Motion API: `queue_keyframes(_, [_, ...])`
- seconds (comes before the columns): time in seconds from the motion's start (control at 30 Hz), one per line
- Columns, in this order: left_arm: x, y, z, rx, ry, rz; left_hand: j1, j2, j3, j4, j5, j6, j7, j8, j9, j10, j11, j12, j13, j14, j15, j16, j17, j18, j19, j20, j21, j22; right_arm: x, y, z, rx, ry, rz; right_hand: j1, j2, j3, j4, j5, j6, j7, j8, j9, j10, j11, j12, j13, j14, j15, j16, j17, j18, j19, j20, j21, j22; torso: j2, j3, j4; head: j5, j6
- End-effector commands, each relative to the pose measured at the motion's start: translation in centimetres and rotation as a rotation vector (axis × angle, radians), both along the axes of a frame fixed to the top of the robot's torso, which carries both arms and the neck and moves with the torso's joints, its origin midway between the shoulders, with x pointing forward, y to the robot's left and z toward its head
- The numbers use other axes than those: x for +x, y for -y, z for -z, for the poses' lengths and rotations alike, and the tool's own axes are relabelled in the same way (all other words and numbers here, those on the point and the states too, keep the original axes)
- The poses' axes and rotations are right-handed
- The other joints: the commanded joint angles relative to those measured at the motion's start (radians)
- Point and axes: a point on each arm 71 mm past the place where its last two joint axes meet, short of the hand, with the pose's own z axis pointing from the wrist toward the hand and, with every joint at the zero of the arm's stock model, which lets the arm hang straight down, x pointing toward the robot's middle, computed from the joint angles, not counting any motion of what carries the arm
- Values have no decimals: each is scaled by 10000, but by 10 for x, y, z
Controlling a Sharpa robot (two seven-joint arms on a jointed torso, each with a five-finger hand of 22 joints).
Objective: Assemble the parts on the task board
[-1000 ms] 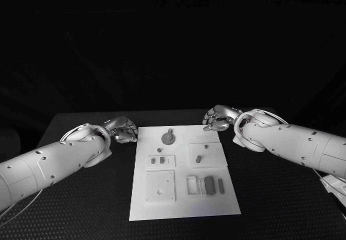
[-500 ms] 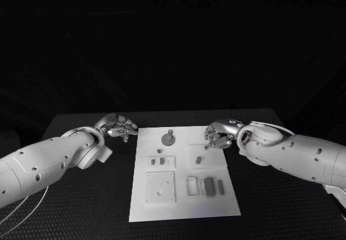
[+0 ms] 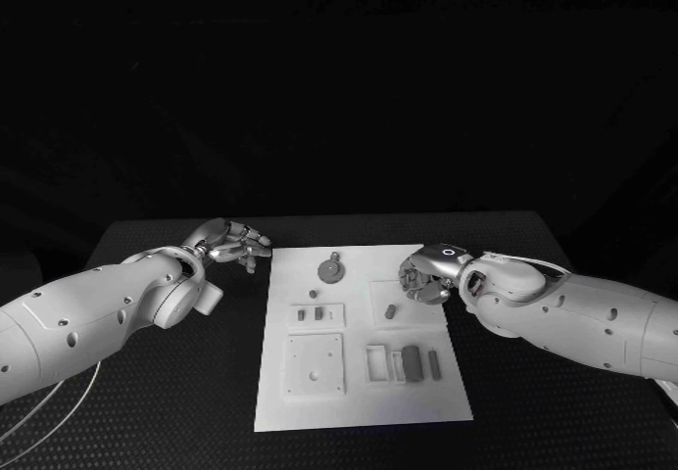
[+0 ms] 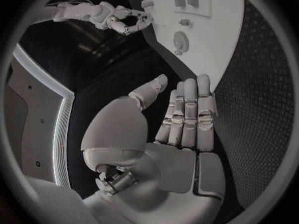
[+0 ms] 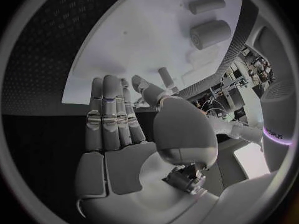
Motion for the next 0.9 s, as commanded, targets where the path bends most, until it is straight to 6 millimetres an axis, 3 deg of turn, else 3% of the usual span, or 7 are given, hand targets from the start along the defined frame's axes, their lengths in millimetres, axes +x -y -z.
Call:
queue_keyframes(0.03, [0, 2, -1, -431, -90, 53, -110, -33, -57, 8, -7, -46, 52, 27, 2, -67, -11, -40, -14, -26, 45, -80, -3, 320, -58, 5, -75, -20, 0, 0, 4, -226, 135, -43, 85, -41, -9, -20, 30, 58, 4, -69, -30, 49, -1, -58, -21, 59, 11, 64, 16, 129, 85, -3, 5, 19, 5, 3, -2, 22, -28])
queue_keyframes(0.63, [1, 0, 0, -467, -226, 20, -179, 1, -98, 35, -1, -190, 116, -39, -12, -178, 23, -48, -39, -1, 70, -186, 35, 329, -24, 26, -177, -59, 7, -3, 12, -256, 9, 52, 124, 145, 4, -49, 33, 93, -5, -80, -106, 35, 50, -383, -137, 14, 55, 141, 82, 129, 101, -11, -63, 95, 7, -2, -2, 46, -59])
queue_keyframes(0.9, [1, 0, 1, -441, -328, 28, -188, 11, -102, 40, -1, -197, 119, -39, -9, -204, 31, -52, -46, 2, 75, -202, 42, 331, -20, 30, -192, -63, 5, -5, 15, -464, -174, -54, 294, 272, -39, -65, 29, 503, -174, 128, -69, 605, -106, -345, -45, 115, -85, 336, 186, 129, 248, -66, -43, 243, 1, 0, -13, 47, -92])
